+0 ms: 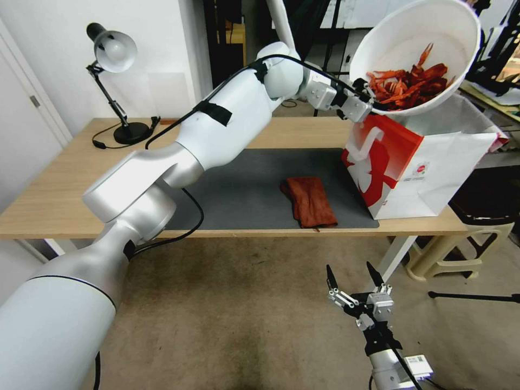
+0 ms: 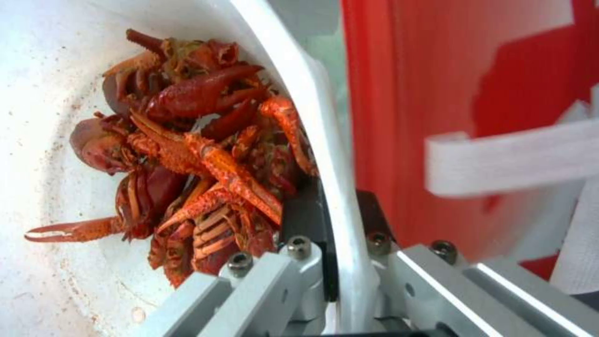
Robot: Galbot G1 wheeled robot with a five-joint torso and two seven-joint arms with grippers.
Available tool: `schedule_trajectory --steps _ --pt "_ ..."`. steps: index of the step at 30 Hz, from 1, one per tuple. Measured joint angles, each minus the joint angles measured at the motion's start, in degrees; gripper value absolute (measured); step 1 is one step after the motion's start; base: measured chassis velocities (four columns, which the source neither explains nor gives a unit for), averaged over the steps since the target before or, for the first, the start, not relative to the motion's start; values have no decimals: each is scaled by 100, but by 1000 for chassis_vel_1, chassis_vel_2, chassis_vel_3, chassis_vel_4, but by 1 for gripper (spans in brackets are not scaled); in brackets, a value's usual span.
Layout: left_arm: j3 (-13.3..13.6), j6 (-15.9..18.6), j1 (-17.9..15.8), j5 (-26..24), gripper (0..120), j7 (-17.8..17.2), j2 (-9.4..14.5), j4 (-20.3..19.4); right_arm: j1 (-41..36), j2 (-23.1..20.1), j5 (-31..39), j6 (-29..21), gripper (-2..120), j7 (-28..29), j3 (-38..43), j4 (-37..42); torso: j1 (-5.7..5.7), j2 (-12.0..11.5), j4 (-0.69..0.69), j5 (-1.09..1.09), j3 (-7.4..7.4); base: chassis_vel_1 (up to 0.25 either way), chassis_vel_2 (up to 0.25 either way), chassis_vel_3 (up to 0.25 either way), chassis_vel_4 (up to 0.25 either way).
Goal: Sweep shrimp from table into container with towel, then put container into takeout bag.
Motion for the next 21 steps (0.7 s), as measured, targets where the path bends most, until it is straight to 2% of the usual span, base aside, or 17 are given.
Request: schedule_trajectory --steps 7,15,21 --pt "103 12 -63 22 0 -1 -239 74 -8 -26 26 2 100 -8 70 5 0 0 -4 1 0 0 0 0 0" --pt "203 -54 -204 110 0 55 -245 328 -30 -26 73 15 100 -31 137 13 0 0 1 -1 0 0 0 0 0" --pt "343 -173 -216 112 0 115 -241 336 -24 -57 153 23 100 -57 210 -2 0 0 -1 0 0 0 0 0 0"
